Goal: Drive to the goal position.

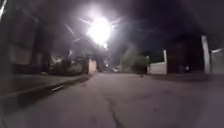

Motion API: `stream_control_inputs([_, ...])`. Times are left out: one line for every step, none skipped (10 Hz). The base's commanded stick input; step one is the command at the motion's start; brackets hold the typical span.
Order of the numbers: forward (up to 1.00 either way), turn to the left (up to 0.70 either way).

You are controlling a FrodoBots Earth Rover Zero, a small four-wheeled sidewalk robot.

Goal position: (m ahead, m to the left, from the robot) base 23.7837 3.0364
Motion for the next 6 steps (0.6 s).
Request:
stream_control_inputs([0.7, 0.0])
stream_control_inputs([0.7, 0.0])
stream_control_inputs([0.7, 0.0])
stream_control_inputs([0.7, 0.0])
stream_control_inputs([0.7, 0.0])
stream_control_inputs([0.7, 0.0])
